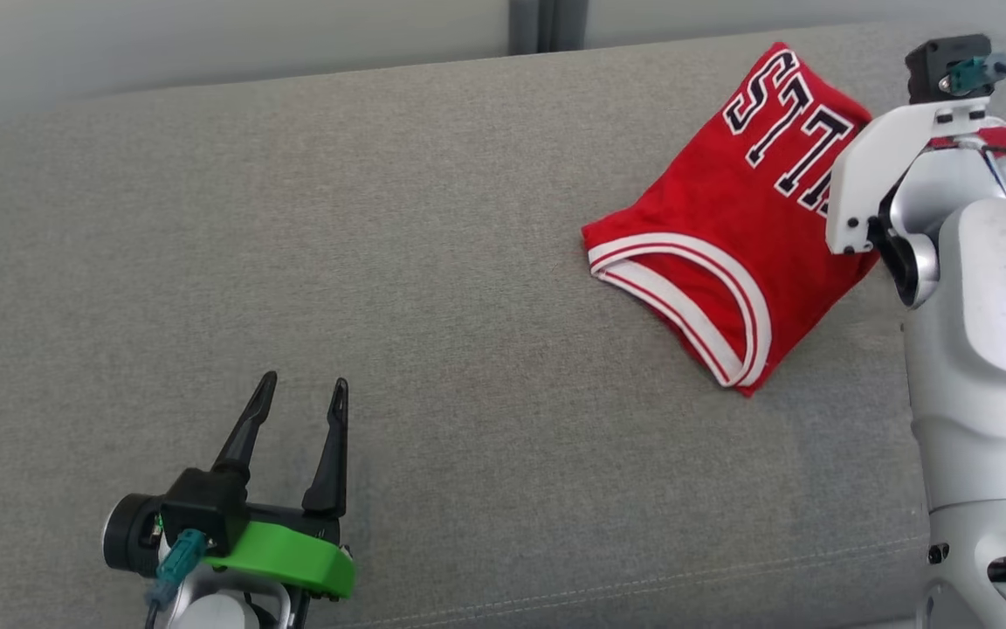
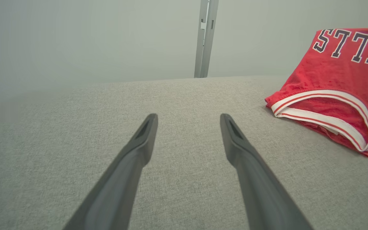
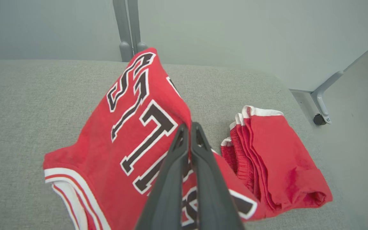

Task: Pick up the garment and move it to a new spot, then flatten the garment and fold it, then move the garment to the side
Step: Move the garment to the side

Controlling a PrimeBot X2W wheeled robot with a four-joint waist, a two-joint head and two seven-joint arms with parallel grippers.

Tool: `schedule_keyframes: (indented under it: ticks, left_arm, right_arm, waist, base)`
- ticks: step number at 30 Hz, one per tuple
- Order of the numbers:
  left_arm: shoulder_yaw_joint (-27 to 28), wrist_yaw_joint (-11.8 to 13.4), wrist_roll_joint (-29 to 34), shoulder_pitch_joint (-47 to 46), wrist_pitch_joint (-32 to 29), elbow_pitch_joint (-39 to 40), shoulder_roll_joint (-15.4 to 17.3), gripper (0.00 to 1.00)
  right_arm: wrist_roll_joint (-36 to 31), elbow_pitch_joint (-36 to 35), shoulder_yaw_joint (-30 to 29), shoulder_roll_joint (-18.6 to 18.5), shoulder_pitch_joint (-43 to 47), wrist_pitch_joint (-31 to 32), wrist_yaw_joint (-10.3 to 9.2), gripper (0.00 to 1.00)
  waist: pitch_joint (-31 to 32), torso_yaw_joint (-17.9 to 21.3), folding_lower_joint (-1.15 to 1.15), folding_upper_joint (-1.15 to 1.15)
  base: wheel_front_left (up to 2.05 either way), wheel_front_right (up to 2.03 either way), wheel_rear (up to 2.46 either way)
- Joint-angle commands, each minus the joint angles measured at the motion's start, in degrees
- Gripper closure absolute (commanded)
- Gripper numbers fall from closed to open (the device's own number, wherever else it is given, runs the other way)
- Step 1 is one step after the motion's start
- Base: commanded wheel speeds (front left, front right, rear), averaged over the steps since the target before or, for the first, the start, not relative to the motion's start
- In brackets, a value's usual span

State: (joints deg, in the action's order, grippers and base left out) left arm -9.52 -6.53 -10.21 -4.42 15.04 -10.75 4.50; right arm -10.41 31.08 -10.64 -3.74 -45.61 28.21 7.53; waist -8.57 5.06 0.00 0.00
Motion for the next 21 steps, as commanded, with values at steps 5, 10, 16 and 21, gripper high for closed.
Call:
schedule_keyframes:
  ticks: [5,10,16,21]
  left_arm:
    - [-0.47,-0.38,0.91,-2.79,0.17,0.03,1.19,0.00]
    - [-0.89,-0.49,1.31,-3.87,0.17,-0.27,1.93,0.00]
    - [-1.44,-0.60,1.66,-4.61,0.17,-0.47,2.61,0.00]
    - [-1.89,-0.70,1.91,-4.94,0.17,-0.16,3.22,0.00]
  right_arm:
    - [-1.10,0.71,-2.63,0.31,-4.64,-1.84,-0.09,1.00]
    - [-1.87,0.69,-4.32,0.05,-6.08,-2.87,-0.09,1.00]
    - [-2.93,0.51,-5.84,-0.83,-7.14,-3.58,-0.09,1.00]
    - [-3.88,1.86,-7.45,-1.90,-8.88,-4.88,-0.09,1.00]
  waist:
    - [-5.19,7.24,0.00,0.00]
    - [-6.61,9.79,0.00,0.00]
    - [-7.65,11.13,0.00,0.00]
    - [-8.63,11.64,0.00,0.00]
  base:
    - [0.00,0.00,0.00]
    - [0.00,0.00,0.00]
    - [0.00,0.00,0.00]
    - [0.00,0.00,0.00]
